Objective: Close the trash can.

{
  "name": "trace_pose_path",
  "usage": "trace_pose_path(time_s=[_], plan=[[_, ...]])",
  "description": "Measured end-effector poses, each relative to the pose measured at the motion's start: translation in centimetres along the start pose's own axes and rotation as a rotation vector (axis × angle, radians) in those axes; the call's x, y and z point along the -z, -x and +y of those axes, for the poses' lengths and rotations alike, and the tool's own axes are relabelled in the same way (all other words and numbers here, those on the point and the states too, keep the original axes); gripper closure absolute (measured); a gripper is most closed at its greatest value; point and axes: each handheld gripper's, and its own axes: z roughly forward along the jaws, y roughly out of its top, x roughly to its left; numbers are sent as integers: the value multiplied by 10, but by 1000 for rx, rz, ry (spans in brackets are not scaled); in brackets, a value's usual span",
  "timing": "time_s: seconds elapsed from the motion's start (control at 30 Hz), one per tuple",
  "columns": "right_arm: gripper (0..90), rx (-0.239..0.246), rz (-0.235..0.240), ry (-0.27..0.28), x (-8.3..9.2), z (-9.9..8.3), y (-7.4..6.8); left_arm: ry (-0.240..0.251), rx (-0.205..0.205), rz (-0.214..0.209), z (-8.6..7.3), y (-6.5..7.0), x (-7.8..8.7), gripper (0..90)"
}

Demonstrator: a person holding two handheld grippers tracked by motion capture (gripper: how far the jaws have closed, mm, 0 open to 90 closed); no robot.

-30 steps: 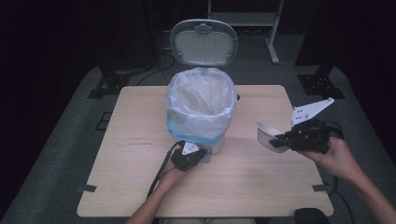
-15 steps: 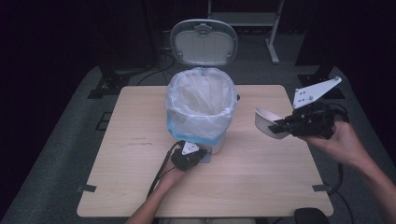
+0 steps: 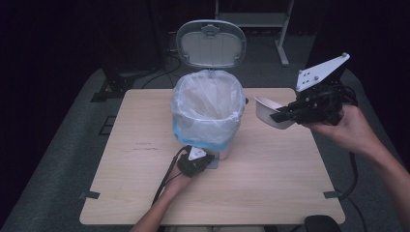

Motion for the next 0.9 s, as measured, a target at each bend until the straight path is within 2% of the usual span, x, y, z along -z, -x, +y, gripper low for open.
trace_pose_path(time_s=[0.9], plan=[[832,79,37,-10,-5,59,-2,-1,1,5,0,1,0,839]])
